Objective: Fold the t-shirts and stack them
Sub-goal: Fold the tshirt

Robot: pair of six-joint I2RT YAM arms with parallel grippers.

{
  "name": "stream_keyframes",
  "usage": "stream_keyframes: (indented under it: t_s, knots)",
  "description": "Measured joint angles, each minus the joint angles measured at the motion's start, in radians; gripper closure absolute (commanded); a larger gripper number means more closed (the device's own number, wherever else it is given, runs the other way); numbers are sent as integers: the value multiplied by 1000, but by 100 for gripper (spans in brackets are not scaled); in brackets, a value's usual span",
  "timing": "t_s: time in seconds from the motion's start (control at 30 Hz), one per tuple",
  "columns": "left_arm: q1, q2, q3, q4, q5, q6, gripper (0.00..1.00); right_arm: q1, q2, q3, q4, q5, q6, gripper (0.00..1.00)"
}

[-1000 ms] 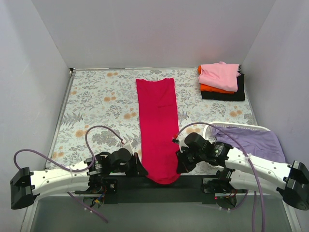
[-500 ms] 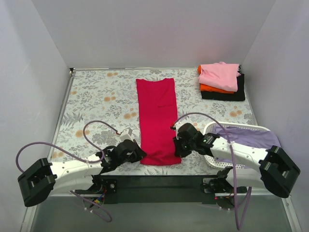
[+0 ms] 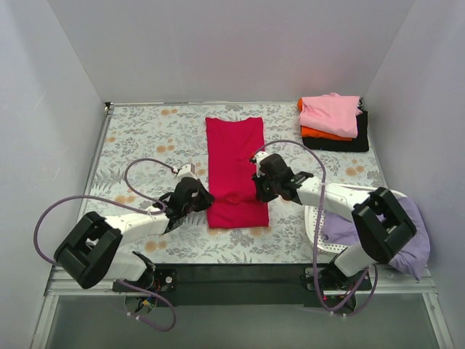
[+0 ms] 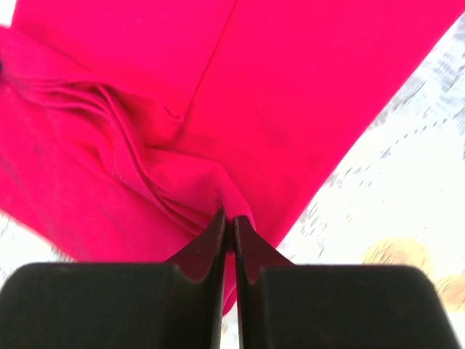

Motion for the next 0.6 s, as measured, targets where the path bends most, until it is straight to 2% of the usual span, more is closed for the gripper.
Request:
stream_keyframes:
  t_s: [0.17, 0.6]
  knots:
    - [66, 150, 103, 58, 37, 77, 100, -53, 119, 106, 19, 1, -32, 99]
    - [198, 328, 282, 168, 143, 188, 100, -144, 240, 305, 11, -4, -77, 99]
